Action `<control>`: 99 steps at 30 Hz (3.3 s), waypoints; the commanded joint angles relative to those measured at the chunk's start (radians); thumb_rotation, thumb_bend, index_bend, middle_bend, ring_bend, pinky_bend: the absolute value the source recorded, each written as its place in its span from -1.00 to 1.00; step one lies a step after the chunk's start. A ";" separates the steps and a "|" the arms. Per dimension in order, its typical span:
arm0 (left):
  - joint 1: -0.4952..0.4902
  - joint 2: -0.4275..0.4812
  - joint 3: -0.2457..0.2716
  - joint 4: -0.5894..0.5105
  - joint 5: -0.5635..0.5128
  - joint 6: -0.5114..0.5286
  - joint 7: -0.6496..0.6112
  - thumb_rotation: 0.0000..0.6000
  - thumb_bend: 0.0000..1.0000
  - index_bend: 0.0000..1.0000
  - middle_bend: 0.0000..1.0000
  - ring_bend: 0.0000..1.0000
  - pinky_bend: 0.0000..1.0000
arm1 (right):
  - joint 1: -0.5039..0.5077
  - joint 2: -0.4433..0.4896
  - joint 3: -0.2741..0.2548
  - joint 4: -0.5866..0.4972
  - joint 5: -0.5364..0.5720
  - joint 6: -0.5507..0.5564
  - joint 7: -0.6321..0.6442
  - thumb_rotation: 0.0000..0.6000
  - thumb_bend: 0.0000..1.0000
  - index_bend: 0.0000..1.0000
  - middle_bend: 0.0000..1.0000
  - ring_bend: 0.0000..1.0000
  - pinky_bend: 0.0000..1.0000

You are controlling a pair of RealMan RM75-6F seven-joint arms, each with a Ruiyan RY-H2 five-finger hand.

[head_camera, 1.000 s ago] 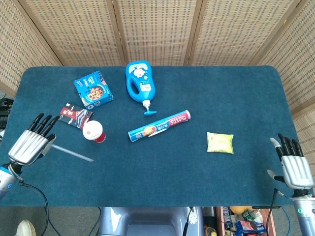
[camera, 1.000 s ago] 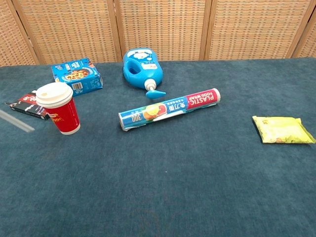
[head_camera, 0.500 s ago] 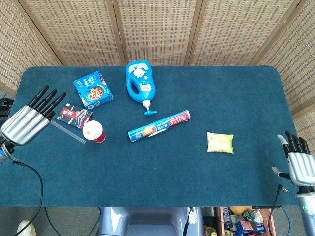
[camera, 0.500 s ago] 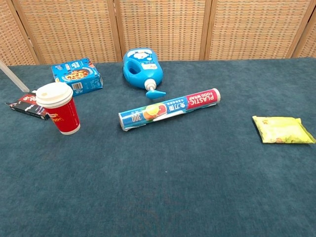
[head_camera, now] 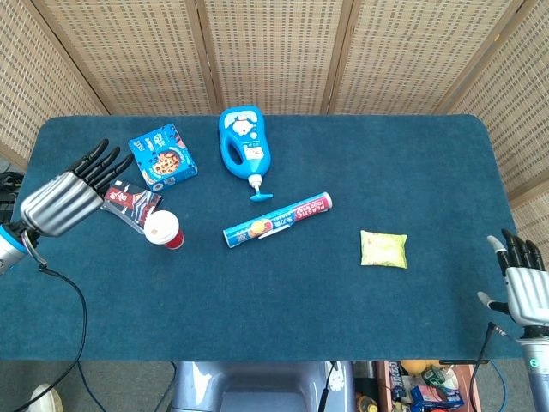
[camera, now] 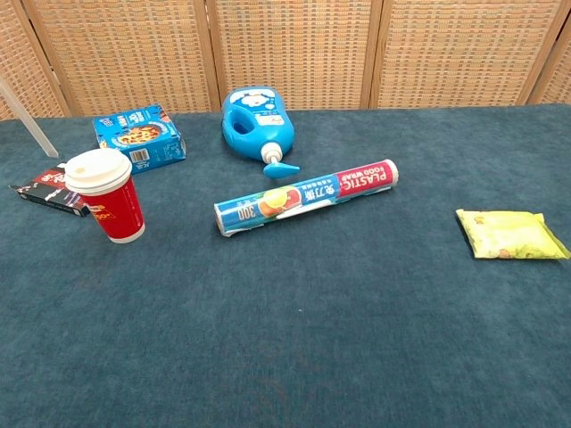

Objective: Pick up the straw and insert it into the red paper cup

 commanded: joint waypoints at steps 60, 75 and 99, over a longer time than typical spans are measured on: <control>-0.057 -0.038 0.008 -0.053 -0.036 -0.086 0.137 1.00 -0.27 0.27 -1.00 -1.00 -1.00 | 0.004 0.005 0.008 0.018 0.019 -0.021 0.030 1.00 -1.00 -1.00 -1.00 -1.00 -1.00; -0.073 -0.045 0.016 -0.062 -0.027 -0.109 0.154 1.00 -0.27 0.27 -1.00 -1.00 -1.00 | 0.003 0.006 0.009 0.020 0.023 -0.024 0.035 1.00 -1.00 -1.00 -1.00 -1.00 -1.00; -0.081 -0.046 0.019 -0.078 -0.021 -0.123 0.186 1.00 -0.27 0.27 -1.00 -1.00 -1.00 | 0.003 0.008 0.009 0.021 0.024 -0.026 0.039 1.00 -1.00 -1.00 -1.00 -1.00 -1.00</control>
